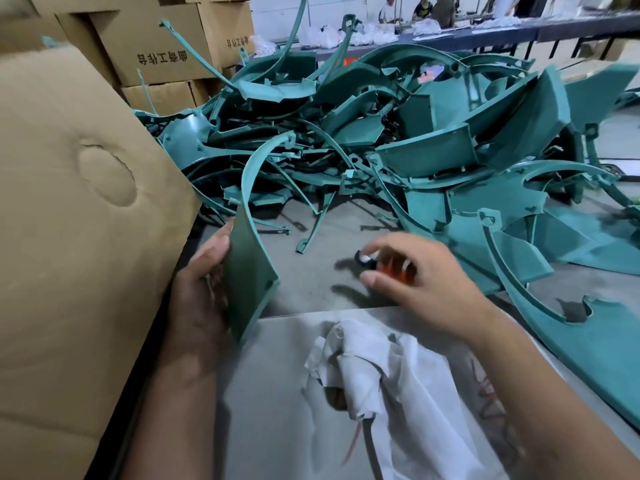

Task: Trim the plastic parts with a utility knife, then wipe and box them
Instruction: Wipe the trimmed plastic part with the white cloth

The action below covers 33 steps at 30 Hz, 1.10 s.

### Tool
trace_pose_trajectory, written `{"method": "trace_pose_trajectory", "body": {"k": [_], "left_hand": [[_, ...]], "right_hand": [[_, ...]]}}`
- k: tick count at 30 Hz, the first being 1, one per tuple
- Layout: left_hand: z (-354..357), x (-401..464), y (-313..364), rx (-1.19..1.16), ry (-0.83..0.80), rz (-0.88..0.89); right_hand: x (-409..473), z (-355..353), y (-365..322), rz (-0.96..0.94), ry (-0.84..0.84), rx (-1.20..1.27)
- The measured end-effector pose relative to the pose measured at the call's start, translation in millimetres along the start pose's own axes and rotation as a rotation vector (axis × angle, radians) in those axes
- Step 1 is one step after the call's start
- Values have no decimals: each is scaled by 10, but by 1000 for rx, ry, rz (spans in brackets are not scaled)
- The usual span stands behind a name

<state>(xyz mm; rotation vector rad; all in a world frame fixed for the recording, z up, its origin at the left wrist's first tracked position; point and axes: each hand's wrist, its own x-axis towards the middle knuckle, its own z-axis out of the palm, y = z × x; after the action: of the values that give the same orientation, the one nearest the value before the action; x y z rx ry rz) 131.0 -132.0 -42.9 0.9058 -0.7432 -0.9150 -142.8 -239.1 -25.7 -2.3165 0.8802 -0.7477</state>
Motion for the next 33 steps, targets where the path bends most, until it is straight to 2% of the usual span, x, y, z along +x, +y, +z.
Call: {"method": "trace_pose_trajectory", "body": {"k": [2, 4, 6, 10, 11, 13, 15, 17, 19, 22, 25, 27, 28, 31, 33], "left_hand": [[34, -9, 10, 61, -11, 12], [73, 21, 44, 65, -32, 3], [106, 60, 56, 57, 4, 5], [120, 72, 42, 38, 112, 25], [112, 76, 43, 31, 120, 28], [101, 87, 40, 4, 113, 43], [80, 100, 34, -24, 74, 53], [72, 114, 15, -47, 23, 58], [107, 115, 1, -59, -44, 50], [244, 93, -43, 1, -181, 19], [402, 80, -156, 185, -196, -10], [479, 85, -232, 267, -146, -13], [501, 86, -254, 278, -119, -12], [494, 99, -260, 271, -50, 15], [458, 133, -252, 283, 5, 55]], "right_hand": [[-22, -49, -85, -37, -399, 287], [-51, -60, -126, -75, -747, 306], [-81, -6, -140, -79, -896, 233], [-99, 195, -126, -242, -718, 7], [-91, 233, -115, -226, -680, 55], [-84, 257, -143, -39, -574, 308], [-47, 242, -146, 32, -312, 450], [2, 214, -70, 23, -59, 332], [31, 177, 0, 72, 92, 300], [33, 220, 36, 68, 191, 97], [47, 259, -27, -41, 297, -13], [41, 225, -51, -32, 322, 118], [35, 207, -49, -1, 278, 248], [12, 192, -108, 56, 26, 925], [31, 196, -151, 109, -51, 1329]]}}
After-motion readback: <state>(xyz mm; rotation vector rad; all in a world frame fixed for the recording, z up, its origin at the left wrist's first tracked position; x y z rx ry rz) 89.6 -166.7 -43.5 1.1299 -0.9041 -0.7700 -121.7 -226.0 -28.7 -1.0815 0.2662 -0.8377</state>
